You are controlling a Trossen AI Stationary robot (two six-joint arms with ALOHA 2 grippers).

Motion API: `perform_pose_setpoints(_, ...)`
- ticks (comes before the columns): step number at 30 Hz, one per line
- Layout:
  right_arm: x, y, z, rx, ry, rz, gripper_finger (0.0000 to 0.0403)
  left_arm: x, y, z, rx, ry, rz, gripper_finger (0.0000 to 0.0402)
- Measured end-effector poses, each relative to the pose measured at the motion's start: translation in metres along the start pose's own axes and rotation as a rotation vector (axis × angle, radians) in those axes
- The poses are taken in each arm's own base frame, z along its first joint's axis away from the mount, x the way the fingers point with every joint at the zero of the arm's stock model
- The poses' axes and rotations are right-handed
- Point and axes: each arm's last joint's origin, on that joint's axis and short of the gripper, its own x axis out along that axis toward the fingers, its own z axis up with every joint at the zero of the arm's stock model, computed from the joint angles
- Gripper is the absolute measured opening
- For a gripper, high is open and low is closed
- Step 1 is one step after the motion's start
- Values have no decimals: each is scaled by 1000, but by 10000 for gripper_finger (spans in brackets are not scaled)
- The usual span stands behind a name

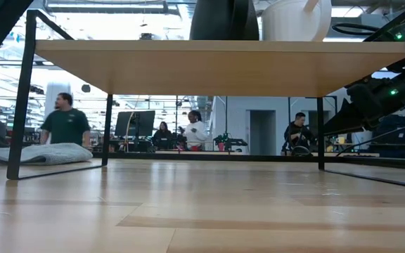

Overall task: Stack small to large cups/mugs on shelf
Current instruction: Put the black mug on the shelf

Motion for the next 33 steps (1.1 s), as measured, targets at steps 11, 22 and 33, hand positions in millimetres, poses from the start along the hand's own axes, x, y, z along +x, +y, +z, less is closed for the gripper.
perform_pose_setpoints(11, 0, 0, 0, 0, 0, 0, 214, 0, 0, 2, 17, -24, 1, 171)
perform_pose_setpoints(22, 0, 0, 0, 0, 0, 0, 214, 0, 0, 3, 17, -28, 1, 171)
perform_pose_setpoints(33, 0, 0, 0, -2, 0, 0, 214, 1, 1, 5, 27, -49, 2, 171)
